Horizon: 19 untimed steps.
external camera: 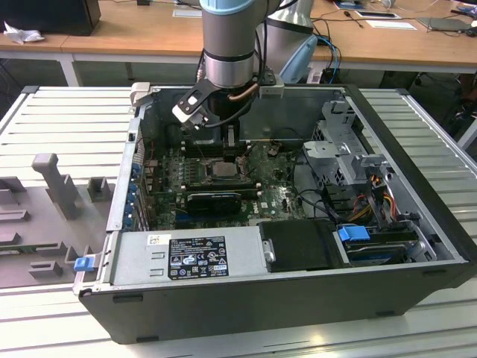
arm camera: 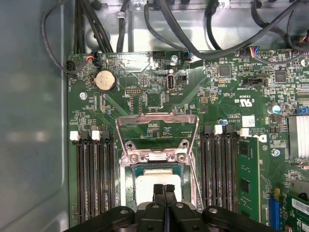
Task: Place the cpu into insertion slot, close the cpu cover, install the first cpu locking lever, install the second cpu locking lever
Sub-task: 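Close the cpu cover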
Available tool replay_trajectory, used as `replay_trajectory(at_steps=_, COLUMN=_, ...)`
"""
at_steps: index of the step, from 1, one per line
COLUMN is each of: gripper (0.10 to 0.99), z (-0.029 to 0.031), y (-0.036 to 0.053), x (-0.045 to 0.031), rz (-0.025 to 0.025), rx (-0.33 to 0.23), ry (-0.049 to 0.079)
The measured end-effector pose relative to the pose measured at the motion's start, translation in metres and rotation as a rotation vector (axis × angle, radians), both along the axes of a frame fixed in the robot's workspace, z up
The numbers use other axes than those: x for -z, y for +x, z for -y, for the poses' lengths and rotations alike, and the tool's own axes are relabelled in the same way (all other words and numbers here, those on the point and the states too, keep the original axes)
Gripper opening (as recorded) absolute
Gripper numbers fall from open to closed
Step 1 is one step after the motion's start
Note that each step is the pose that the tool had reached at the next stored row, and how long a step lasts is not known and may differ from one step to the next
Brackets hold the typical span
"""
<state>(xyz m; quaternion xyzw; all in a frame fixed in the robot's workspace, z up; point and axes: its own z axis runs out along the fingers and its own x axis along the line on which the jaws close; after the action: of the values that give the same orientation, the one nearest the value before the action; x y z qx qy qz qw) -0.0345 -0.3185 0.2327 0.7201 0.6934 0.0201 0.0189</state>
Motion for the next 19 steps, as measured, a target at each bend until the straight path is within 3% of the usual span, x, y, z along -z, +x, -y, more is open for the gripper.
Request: replay_trajectory(at_steps=19, gripper=0.106, z=0.0, y=0.0041, x=-0.0078, rz=-0.0006, rx=0.0, ry=0.0)
